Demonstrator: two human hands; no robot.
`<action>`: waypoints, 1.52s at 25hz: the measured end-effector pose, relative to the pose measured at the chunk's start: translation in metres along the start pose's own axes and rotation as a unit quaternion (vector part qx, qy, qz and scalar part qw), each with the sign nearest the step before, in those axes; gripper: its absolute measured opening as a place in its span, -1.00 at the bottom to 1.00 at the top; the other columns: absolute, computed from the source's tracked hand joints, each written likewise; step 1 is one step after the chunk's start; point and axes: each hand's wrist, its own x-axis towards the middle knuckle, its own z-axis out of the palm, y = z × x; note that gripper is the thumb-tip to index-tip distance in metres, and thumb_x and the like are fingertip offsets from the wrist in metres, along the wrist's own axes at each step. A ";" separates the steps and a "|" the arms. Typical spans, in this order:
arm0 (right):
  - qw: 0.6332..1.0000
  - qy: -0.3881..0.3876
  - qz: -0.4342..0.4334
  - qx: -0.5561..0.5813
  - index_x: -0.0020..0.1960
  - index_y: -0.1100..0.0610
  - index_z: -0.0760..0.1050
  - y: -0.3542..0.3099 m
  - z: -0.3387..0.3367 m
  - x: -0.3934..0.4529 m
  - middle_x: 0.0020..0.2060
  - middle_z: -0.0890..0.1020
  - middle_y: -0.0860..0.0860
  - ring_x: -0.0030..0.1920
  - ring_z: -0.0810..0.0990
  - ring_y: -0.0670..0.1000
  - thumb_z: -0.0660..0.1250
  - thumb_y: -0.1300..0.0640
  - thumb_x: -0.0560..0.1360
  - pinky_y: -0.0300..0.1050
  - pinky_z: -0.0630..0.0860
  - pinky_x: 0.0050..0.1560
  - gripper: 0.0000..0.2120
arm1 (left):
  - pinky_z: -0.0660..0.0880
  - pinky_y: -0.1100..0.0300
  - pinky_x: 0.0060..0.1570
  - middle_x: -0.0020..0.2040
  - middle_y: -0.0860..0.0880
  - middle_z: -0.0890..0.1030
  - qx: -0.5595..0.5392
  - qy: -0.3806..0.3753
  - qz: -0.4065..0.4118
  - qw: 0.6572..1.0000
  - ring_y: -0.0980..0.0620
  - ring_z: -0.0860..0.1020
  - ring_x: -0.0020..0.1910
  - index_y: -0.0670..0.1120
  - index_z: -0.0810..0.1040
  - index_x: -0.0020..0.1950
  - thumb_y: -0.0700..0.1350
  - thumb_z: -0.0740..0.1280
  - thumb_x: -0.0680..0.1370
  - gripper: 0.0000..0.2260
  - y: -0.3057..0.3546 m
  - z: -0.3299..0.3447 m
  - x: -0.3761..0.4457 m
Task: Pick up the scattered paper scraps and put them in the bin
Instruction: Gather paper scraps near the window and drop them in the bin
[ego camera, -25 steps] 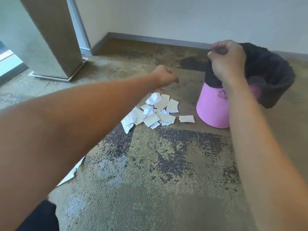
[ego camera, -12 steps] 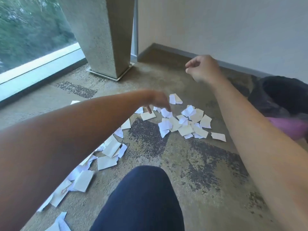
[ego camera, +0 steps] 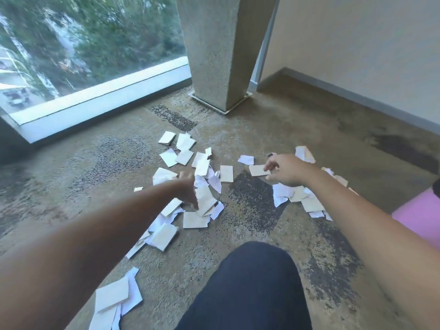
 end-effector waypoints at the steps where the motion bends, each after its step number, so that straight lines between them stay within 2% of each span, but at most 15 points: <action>1: 1.000 -0.016 -0.013 -0.008 0.20 0.05 0.54 -0.002 0.009 0.003 0.16 0.57 -0.01 0.09 0.51 -0.01 0.42 0.06 0.49 -0.18 0.40 0.02 -0.70 | 0.22 -0.16 0.44 0.59 -0.17 -0.07 0.021 -0.016 -0.017 1.000 -0.31 0.01 0.54 -0.09 -0.17 0.59 0.16 0.59 0.25 0.20 -0.016 0.009 0.002; 3: 0.998 -0.048 -0.039 -0.019 0.27 0.08 0.47 -0.011 0.030 0.014 0.22 0.54 0.03 0.17 0.52 0.03 0.46 0.02 0.46 -0.11 0.46 0.11 -0.57 | 0.04 -0.33 0.44 0.56 -0.12 -0.34 0.049 -0.050 -0.049 0.996 -0.34 -0.32 0.50 0.03 -0.36 0.55 0.26 0.62 0.11 0.39 -0.042 0.024 0.001; 6: 0.994 -0.091 -0.056 -0.024 0.41 0.03 0.29 -0.032 0.069 0.034 0.36 0.38 0.06 0.30 0.45 0.09 0.54 -0.09 0.35 0.04 0.46 0.25 -0.26 | 0.03 -0.51 0.33 0.50 -0.07 -0.48 0.025 -0.062 -0.083 0.994 -0.33 -0.49 0.41 0.19 -0.46 0.48 0.32 0.61 -0.12 0.53 -0.068 0.047 0.005; 8: 0.988 -0.128 -0.084 -0.003 0.50 -0.02 0.14 -0.052 0.098 0.046 0.46 0.22 0.04 0.43 0.32 0.12 0.59 -0.13 0.25 0.14 0.41 0.32 -0.03 | 0.07 -0.54 0.28 0.44 -0.04 -0.56 0.004 -0.046 -0.083 0.995 -0.30 -0.51 0.41 0.27 -0.49 0.44 0.32 0.60 -0.20 0.55 -0.078 0.061 0.008; 11: 0.977 -0.158 -0.141 -0.017 0.54 -0.12 -0.01 -0.081 0.140 0.061 0.54 -0.06 0.00 0.55 0.00 0.18 0.64 -0.16 0.13 0.33 0.26 0.40 0.18 | 0.09 -0.46 0.34 0.45 -0.04 -0.55 -0.013 -0.037 -0.054 0.998 -0.29 -0.45 0.45 0.28 -0.49 0.45 0.24 0.65 -0.07 0.50 -0.078 0.078 0.004; 13: 0.973 -0.173 -0.146 -0.046 0.55 -0.17 -0.14 -0.093 0.164 0.069 0.55 -0.28 0.00 0.54 -0.27 0.24 0.65 -0.21 0.06 0.54 0.09 0.35 0.31 | 0.13 -0.44 0.35 0.47 -0.04 -0.54 0.019 -0.044 -0.024 0.999 -0.32 -0.42 0.45 0.32 -0.46 0.43 0.20 0.66 -0.05 0.47 -0.075 0.087 0.006; 15: 0.973 -0.183 -0.125 -0.059 0.56 -0.19 -0.25 -0.098 0.183 0.074 0.51 -0.42 0.02 0.49 -0.39 0.33 0.62 -0.27 0.06 0.66 -0.08 0.25 0.37 | 0.23 -0.39 0.34 0.52 -0.06 -0.44 0.050 -0.043 -0.014 0.998 -0.38 -0.31 0.49 0.34 -0.37 0.47 0.15 0.67 -0.02 0.42 -0.076 0.087 0.010; 17: 0.974 -0.165 -0.120 -0.100 0.56 -0.18 -0.28 -0.102 0.200 0.073 0.51 -0.42 0.06 0.47 -0.39 0.39 0.53 -0.37 0.11 0.68 -0.15 0.22 0.31 | 0.39 -0.27 0.27 0.54 -0.11 -0.13 0.066 -0.015 -0.001 0.998 -0.39 0.01 0.49 0.30 -0.13 0.52 0.08 0.68 0.02 0.31 -0.077 0.080 0.013; 19: 0.975 -0.129 -0.143 -0.112 0.56 -0.18 -0.19 -0.110 0.214 0.065 0.54 -0.32 0.07 0.49 -0.34 0.39 0.44 -0.40 0.22 0.65 -0.15 0.25 0.15 | 0.50 -0.15 0.13 0.42 -0.08 0.14 0.075 0.018 0.012 0.997 -0.27 0.26 0.31 0.21 0.10 0.48 0.01 0.69 0.04 0.15 -0.078 0.073 0.015; 23: 0.978 -0.063 -0.178 -0.089 0.50 -0.13 0.13 -0.120 0.229 0.052 0.53 0.05 0.02 0.53 -0.08 0.27 0.34 -0.14 0.51 0.46 0.05 0.40 -0.35 | 0.53 -0.06 -0.02 0.31 -0.04 0.27 0.073 0.045 0.019 0.996 -0.17 0.33 0.19 0.14 0.25 0.40 -0.03 0.69 0.07 0.00 -0.083 0.071 0.018; 27: 0.968 0.018 -0.198 -0.151 0.42 -0.02 0.24 -0.114 0.231 0.041 0.38 0.28 0.06 0.33 0.28 0.24 0.20 0.08 0.60 0.20 0.37 0.21 -0.59 | 0.46 0.00 -0.04 0.29 -0.04 0.31 0.070 0.056 0.032 0.996 -0.18 0.38 0.19 0.10 0.27 0.42 -0.06 0.67 0.15 -0.06 -0.085 0.064 0.020; 30: 0.954 0.066 -0.218 -0.197 0.35 0.07 0.33 -0.111 0.232 0.035 0.24 0.40 0.10 0.11 0.44 0.22 0.18 0.20 0.56 0.11 0.47 0.00 -0.64 | 0.44 0.05 -0.08 0.23 -0.05 0.37 0.040 0.079 0.046 0.995 -0.16 0.44 0.18 0.10 0.26 0.43 -0.12 0.64 0.21 -0.11 -0.088 0.065 0.025; 34: 0.945 0.100 -0.215 -0.225 0.01 0.10 0.55 -0.103 0.232 0.034 -0.11 0.53 0.08 -0.28 0.50 0.12 0.47 0.22 0.29 -0.02 0.47 -0.40 -0.70 | 0.46 0.12 -0.03 0.23 -0.15 0.48 -0.023 0.083 0.024 0.996 -0.16 0.53 0.18 -0.02 0.23 0.48 -0.19 0.54 0.34 -0.21 -0.090 0.069 0.026; 36: 0.961 0.085 -0.189 -0.183 0.06 0.13 0.49 -0.102 0.223 0.034 -0.04 0.48 0.10 -0.20 0.52 0.15 0.43 0.20 0.37 0.02 0.51 -0.33 -0.71 | 0.50 0.12 -0.02 0.24 -0.16 0.51 -0.047 0.074 -0.015 0.996 -0.14 0.53 0.19 -0.11 0.33 0.42 -0.22 0.52 0.35 -0.31 -0.087 0.071 0.023; 38: 0.970 0.064 -0.180 -0.148 0.24 0.16 0.35 -0.101 0.217 0.036 0.22 0.35 0.14 0.01 0.54 0.21 0.33 0.15 0.52 0.06 0.54 -0.14 -0.67 | 0.48 0.15 -0.15 0.14 -0.14 0.56 -0.067 0.092 -0.034 0.993 -0.10 0.57 0.07 -0.17 0.49 0.22 -0.24 0.48 0.38 -0.58 -0.085 0.069 0.021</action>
